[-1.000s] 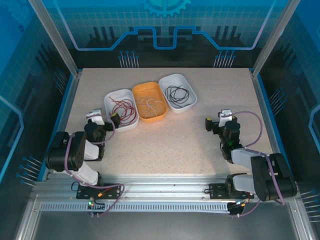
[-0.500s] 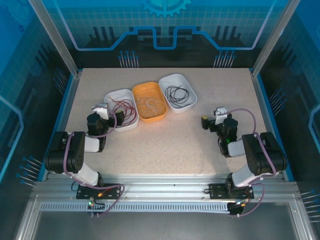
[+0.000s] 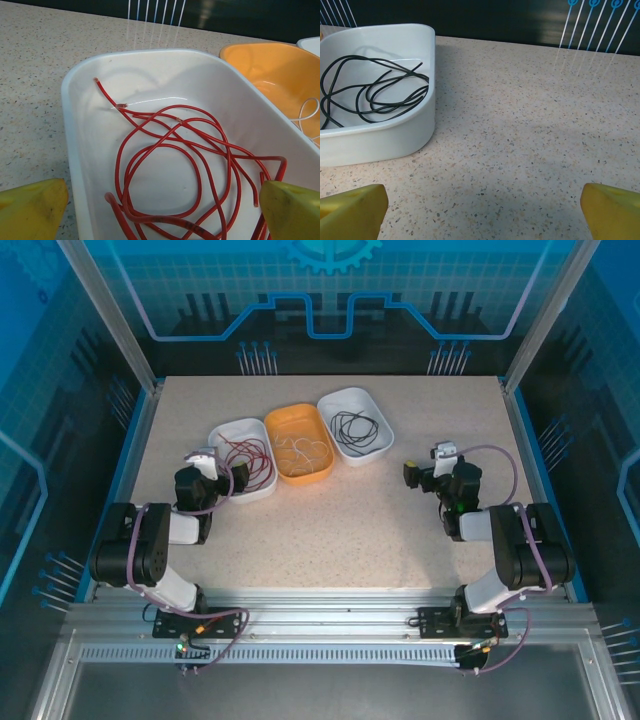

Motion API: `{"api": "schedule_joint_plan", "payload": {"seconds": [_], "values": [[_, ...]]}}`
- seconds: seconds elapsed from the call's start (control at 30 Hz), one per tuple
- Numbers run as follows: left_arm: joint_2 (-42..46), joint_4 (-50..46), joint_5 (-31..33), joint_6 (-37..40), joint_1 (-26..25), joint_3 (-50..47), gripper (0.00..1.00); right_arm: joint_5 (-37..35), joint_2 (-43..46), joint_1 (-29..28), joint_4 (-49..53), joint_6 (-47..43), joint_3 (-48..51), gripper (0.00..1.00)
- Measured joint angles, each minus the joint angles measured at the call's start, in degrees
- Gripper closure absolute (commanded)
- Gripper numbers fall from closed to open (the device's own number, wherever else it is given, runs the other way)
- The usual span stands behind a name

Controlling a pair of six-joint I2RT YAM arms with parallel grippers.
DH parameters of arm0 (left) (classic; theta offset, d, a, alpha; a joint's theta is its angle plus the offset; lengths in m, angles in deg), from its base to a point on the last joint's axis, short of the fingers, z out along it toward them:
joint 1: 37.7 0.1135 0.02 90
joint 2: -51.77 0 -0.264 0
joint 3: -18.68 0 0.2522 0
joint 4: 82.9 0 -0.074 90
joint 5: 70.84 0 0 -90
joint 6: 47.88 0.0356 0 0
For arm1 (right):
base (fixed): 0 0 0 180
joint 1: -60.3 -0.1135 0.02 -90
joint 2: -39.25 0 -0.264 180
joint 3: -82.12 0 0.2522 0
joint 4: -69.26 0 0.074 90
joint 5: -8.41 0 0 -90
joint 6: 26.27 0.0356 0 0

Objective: Untangle the cables

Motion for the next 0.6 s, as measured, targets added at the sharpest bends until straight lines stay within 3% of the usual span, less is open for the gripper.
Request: {"api": "schedule_joint_plan", "payload": {"seconds": [0.6], "values": [[0.0,-0.5,0.0,0.2,-0.4,0.0,0.01,-1.1,0.0,0.0,-1.2,0.6,1.4,0.0]]}}
